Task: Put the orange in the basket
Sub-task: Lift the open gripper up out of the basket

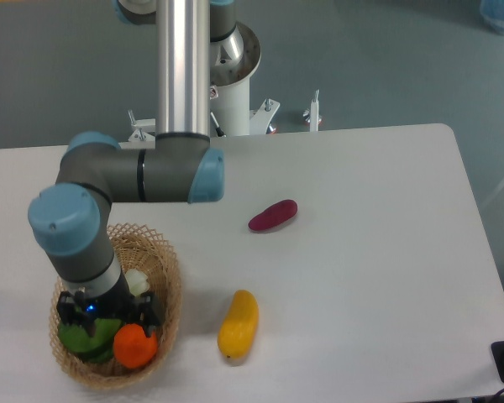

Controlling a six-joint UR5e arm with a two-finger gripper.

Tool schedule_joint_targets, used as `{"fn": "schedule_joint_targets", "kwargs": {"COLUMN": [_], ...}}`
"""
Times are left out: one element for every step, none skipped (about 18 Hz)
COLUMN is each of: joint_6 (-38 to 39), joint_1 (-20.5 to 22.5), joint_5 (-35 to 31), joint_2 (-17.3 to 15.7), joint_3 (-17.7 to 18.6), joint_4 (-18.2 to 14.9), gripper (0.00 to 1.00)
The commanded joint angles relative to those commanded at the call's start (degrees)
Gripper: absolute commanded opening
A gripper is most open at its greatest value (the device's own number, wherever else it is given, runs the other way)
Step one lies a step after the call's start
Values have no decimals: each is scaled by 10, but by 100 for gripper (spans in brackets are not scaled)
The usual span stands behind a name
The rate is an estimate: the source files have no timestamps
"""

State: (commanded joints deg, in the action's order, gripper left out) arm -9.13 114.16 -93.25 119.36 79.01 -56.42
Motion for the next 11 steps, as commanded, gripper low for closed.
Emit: {"fn": "schedule_joint_targets", "kwargs": {"joint_6": [-17, -48, -86, -108, -123, -141, -152, -163, -171, -178, -178], "joint_1": [10, 22, 43, 56, 68, 79, 83, 87, 90, 90, 90], "joint_5": [0, 1, 0, 0, 1, 3, 3, 3, 4, 3, 2], "joint_2": [-7, -19, -34, -44, -52, -63, -69, -71, -75, -77, -77], "joint_3": [-3, -1, 3, 5, 4, 4, 4, 4, 4, 6, 5], "joint_4": [-1, -8, -26, -46, -63, -75, -77, -77, -78, -84, -90], "gripper": [100, 100, 100, 100, 100, 100, 100, 100, 100, 100, 100]}}
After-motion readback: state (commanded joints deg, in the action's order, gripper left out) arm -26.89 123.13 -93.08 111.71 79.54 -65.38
